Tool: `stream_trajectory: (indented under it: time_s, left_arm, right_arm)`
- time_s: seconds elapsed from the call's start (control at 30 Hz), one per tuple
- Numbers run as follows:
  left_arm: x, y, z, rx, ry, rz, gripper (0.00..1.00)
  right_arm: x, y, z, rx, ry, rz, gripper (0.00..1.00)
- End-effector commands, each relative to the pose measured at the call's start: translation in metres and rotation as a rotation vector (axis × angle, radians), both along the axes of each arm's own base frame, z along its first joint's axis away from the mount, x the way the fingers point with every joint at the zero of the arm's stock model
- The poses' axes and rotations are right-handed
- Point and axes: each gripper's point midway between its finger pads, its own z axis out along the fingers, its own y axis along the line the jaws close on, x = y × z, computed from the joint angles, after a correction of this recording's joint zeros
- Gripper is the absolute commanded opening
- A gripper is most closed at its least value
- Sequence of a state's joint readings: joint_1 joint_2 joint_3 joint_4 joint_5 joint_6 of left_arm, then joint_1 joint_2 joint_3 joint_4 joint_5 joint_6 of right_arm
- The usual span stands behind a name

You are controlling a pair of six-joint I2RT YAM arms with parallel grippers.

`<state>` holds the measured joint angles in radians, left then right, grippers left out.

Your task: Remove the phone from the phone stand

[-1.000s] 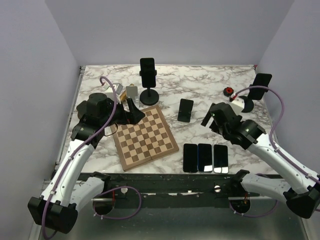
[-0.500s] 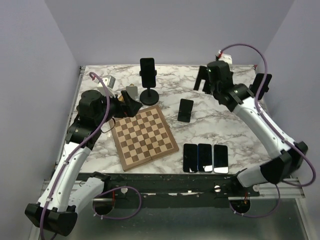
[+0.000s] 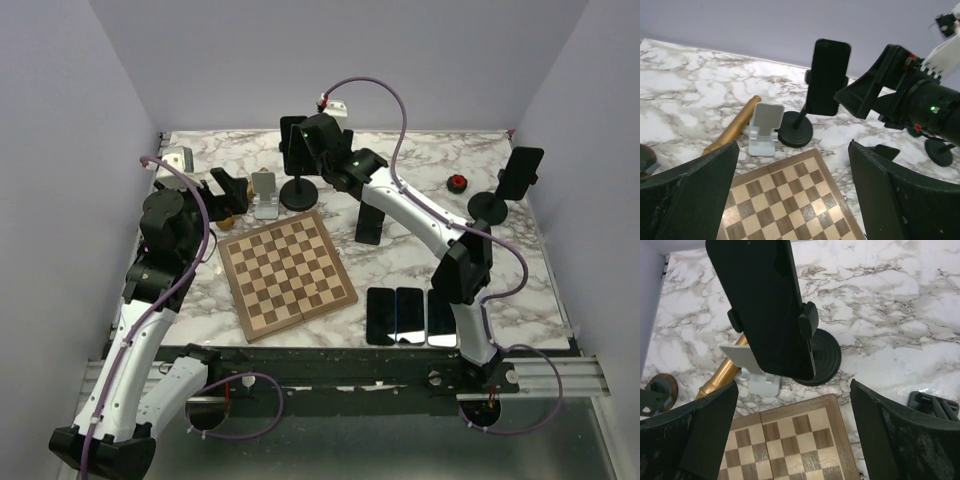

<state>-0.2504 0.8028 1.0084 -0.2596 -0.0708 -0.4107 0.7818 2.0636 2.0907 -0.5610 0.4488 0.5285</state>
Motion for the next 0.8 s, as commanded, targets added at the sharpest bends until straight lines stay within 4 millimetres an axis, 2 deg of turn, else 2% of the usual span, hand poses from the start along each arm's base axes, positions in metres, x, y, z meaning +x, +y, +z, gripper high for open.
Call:
stream_trajectory:
  time_s: [0.0, 0.17, 0.37, 0.5, 0.77]
  left_arm:
    - [0.008, 0.022, -0.017, 0.067, 0.021, 0.107, 0.99]
    - [0.012, 0.017, -0.026, 0.06, 0.05, 0.093, 0.99]
    - [0.014, 0.014, -0.027, 0.05, 0.058, 0.08, 0.99]
    - [0.014, 0.014, -0.03, 0.046, 0.065, 0.081, 0.99]
    - [0.014, 0.016, -0.032, 0.046, 0.064, 0.092, 0.99]
  right_arm:
    - [0.033, 0.002, 0.013, 0.072, -0.086, -0.119, 1.0]
    - [0.048, 0.016, 0.019, 0.028, -0.178, -0.148, 1.0]
    - [0.06, 0.02, 0.028, -0.038, -0.27, -0.186, 1.0]
    - [0.067, 0.024, 0.021, -0.055, -0.288, -0.198, 1.0]
    - [0.073, 0.042, 0.021, -0.114, -0.373, -0.201, 1.0]
